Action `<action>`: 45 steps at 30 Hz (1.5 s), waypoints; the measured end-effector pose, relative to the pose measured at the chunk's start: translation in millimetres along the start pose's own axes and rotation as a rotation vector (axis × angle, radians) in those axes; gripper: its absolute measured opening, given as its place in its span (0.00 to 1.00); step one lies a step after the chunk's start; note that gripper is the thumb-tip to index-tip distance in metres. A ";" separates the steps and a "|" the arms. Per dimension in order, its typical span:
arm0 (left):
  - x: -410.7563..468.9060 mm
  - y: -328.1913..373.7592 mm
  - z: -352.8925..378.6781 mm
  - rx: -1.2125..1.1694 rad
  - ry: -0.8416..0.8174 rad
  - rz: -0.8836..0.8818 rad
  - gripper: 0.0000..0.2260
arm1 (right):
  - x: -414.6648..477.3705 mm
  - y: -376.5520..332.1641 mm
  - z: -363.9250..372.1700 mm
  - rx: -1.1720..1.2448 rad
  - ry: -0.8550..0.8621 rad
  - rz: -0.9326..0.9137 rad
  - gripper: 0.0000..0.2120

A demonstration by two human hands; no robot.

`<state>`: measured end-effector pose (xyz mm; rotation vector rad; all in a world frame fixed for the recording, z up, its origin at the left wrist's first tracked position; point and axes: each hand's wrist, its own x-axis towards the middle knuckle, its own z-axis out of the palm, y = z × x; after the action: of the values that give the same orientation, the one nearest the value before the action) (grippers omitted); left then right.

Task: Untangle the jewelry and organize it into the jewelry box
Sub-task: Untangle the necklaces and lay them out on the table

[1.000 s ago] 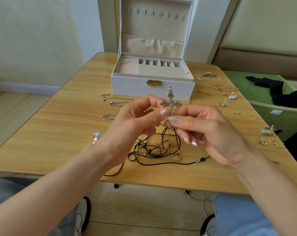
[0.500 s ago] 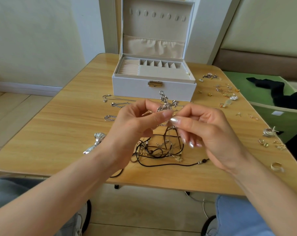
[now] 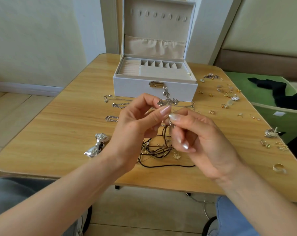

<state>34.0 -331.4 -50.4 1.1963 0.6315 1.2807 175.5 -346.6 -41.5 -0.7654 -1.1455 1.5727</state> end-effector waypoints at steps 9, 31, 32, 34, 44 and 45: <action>3.3 5.3 -3.4 -0.007 -0.122 -0.035 0.06 | -0.8 -2.0 1.3 0.283 -0.099 0.144 0.12; 0.8 6.7 -8.4 0.313 -0.119 0.183 0.03 | -4.7 0.4 1.6 -0.100 0.152 -0.085 0.06; 1.1 6.1 -8.5 0.307 -0.093 0.182 0.03 | -5.0 -0.1 1.8 -0.113 0.162 -0.098 0.07; 2.0 3.8 -9.9 0.257 -0.063 0.175 0.04 | -5.5 -1.1 1.9 -0.144 0.192 -0.126 0.08; 2.2 4.2 -7.0 0.173 0.048 0.248 0.07 | -7.9 -2.0 5.8 -0.307 0.264 -0.258 0.11; 2.5 5.7 -6.3 0.144 0.033 0.237 0.07 | -8.0 -1.3 5.5 -0.325 0.270 -0.275 0.11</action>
<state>26.8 -327.8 -46.5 1.4034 0.6284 1.4745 173.5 -355.8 -38.9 -0.9556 -1.2582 1.0337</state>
